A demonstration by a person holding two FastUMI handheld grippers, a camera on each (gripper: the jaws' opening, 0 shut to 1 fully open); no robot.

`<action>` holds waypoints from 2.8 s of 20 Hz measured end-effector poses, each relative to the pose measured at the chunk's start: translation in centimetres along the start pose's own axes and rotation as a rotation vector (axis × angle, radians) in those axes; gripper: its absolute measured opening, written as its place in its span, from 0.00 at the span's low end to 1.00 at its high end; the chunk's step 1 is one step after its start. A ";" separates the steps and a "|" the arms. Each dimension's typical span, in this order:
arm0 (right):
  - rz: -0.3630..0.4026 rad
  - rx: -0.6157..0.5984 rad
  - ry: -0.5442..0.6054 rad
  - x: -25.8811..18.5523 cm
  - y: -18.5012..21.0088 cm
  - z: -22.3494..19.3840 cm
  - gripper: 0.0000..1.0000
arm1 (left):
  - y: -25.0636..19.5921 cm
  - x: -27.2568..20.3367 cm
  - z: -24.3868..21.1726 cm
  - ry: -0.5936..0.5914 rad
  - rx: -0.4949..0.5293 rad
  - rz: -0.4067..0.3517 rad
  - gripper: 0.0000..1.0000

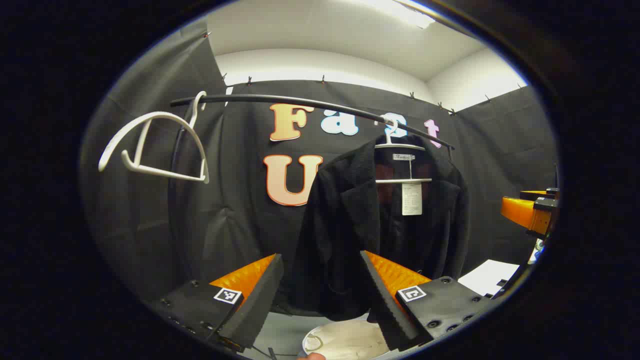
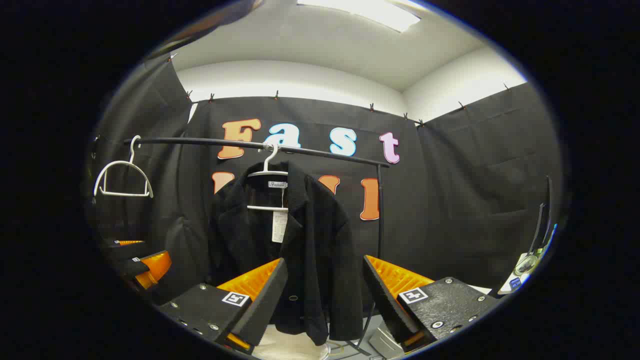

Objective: Grasp the clothes on the hanger with both hands and then place them into the laundry hamper below.

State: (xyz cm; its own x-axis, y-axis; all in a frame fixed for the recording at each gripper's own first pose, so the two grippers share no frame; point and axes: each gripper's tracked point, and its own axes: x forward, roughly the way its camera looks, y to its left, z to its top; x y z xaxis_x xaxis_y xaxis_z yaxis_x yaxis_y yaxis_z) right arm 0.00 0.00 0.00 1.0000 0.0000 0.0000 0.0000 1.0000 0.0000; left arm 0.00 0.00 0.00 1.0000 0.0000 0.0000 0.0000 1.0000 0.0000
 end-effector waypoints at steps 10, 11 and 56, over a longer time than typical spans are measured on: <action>0.033 0.006 0.005 -0.1 1.3 -0.5 0.93 | 1.0 -1.0 0.3 -0.007 -0.032 0.023 0.97; 0.033 -0.001 0.002 -0.2 1.5 -0.4 0.99 | 1.0 -0.9 0.4 -0.005 -0.032 0.021 0.97; -0.048 -0.101 0.135 19.3 0.9 -10.8 0.23 | 0.1 0.1 1.1 -0.033 -0.074 -0.040 0.98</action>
State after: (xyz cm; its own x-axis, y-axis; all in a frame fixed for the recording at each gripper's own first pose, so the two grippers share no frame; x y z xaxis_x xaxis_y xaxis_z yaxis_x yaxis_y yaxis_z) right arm 19.25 0.86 -10.77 0.9897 -0.0548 -0.1320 0.0412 0.9938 -0.1035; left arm 0.07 0.08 1.14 0.9987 -0.0386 0.0343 0.0410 0.9965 -0.0734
